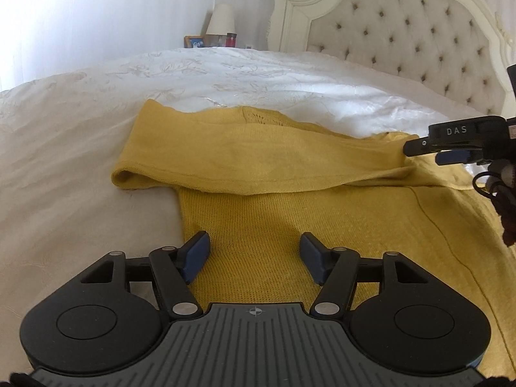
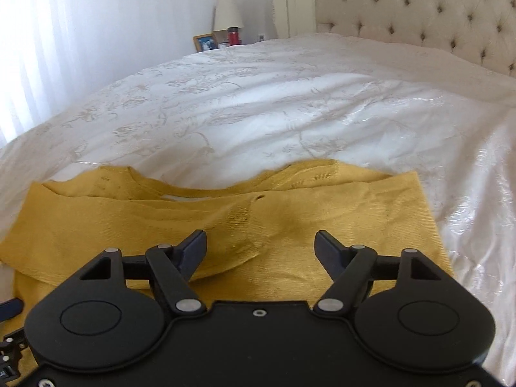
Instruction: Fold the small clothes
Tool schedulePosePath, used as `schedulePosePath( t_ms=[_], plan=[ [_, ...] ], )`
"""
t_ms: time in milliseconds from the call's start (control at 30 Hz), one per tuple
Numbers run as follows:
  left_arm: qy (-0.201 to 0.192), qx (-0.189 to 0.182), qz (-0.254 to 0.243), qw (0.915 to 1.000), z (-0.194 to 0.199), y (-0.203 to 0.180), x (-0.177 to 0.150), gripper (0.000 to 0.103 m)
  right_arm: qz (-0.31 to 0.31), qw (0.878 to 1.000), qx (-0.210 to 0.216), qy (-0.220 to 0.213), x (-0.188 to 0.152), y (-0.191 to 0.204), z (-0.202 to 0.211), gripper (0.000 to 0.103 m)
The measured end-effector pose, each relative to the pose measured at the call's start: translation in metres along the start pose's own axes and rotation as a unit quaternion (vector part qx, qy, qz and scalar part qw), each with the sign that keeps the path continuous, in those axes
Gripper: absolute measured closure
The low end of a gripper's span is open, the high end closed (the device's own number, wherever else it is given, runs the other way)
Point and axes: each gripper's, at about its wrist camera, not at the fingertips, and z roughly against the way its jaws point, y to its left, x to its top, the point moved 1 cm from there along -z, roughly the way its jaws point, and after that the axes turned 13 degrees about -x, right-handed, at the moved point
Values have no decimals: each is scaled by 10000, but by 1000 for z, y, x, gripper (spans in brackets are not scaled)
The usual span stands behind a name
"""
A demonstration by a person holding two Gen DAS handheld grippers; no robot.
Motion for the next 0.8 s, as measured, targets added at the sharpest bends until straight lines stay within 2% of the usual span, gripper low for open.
schedulePosePath(
  t_ms=[200, 400, 433, 533, 600, 700, 800],
  plan=[
    [2, 3, -5, 10000, 0, 0, 0, 42, -188, 9982, 538, 195, 0, 6, -12, 27],
    [3, 8, -7, 10000, 0, 0, 0, 42, 80, 9980, 603, 157, 3, 14, -27, 29],
    [4, 10, -9, 10000, 0, 0, 0, 42, 158, 9977, 637, 171, 4, 15, -30, 38],
    [9, 17, -11, 10000, 0, -1, 1, 42, 280, 9963, 774, 254, 6, 20, -35, 83],
    [8, 17, -10, 10000, 0, -1, 1, 42, 202, 9946, 964, 340, 12, 20, -31, 84],
    [8, 19, -11, 10000, 0, -1, 1, 42, 150, 9934, 1117, 190, 29, 15, -10, 84],
    [10, 23, -20, 10000, 0, -1, 1, 42, 171, 9950, 976, 88, 51, -1, 9, 84]
  ],
)
